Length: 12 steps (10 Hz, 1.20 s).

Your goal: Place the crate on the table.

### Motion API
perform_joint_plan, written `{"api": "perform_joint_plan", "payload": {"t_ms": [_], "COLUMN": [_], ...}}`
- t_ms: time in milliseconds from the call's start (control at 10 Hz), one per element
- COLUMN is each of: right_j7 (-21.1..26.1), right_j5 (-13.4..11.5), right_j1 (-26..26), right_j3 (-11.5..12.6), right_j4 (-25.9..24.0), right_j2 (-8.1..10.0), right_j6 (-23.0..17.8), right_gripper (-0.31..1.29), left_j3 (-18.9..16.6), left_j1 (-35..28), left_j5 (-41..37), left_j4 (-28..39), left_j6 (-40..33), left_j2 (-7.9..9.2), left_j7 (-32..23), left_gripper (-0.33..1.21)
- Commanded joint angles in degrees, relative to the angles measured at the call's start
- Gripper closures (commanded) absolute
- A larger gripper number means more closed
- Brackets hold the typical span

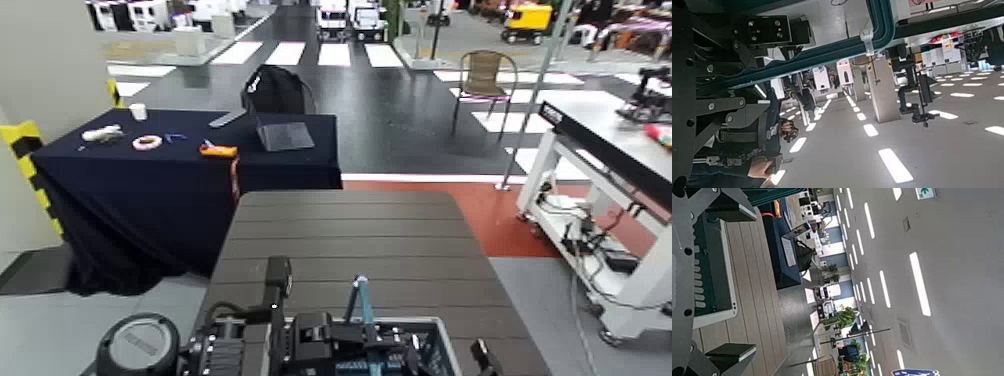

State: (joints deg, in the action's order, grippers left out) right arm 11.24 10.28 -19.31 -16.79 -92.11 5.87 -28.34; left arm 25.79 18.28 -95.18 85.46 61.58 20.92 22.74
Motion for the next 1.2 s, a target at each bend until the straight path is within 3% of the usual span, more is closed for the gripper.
{"api": "perform_joint_plan", "payload": {"t_ms": [100, 400, 800, 1200], "right_j7": [0.0, 0.0, 0.0, 0.0], "right_j5": [0.0, 0.0, 0.1, 0.1], "right_j1": [0.0, 0.1, 0.3, 0.6], "right_j3": [0.0, 0.0, -0.2, -0.4], "right_j4": [-0.1, 0.0, 0.3, 0.3], "right_j2": [0.02, 0.02, 0.19, 0.37], "right_j6": [0.0, -0.1, -0.3, -0.5], "right_gripper": [0.13, 0.13, 0.13, 0.13], "left_j3": [-0.1, -0.1, 2.4, 3.9], "left_j1": [0.0, 0.4, 5.1, 10.6], "left_j5": [0.0, 0.0, 1.1, 7.2], "left_j4": [0.0, -0.8, -5.6, -12.0], "left_j6": [0.0, 0.1, -0.1, -1.3], "left_j2": [0.0, 0.0, -0.7, -2.2], "left_j7": [-0.1, -0.2, 0.3, 5.9], "left_gripper": [1.2, 1.2, 1.2, 1.2]}}
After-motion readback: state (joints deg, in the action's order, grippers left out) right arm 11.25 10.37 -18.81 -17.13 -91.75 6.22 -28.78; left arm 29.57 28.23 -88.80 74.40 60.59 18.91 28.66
